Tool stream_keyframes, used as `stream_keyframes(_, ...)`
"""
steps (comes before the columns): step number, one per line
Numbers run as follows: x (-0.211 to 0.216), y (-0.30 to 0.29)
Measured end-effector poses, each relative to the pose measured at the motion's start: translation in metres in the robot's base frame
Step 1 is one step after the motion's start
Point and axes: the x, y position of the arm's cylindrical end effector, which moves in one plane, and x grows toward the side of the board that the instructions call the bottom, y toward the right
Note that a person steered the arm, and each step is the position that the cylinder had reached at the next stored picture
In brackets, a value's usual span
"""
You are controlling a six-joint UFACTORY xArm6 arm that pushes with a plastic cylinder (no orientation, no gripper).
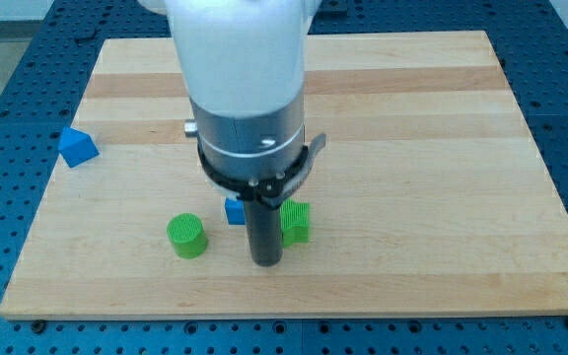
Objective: Move the green circle to the blue triangle
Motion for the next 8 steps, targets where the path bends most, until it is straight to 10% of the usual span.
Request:
stream_keyframes(5, -0.120, -0.236)
stream_keyframes(8, -0.078, -0.215)
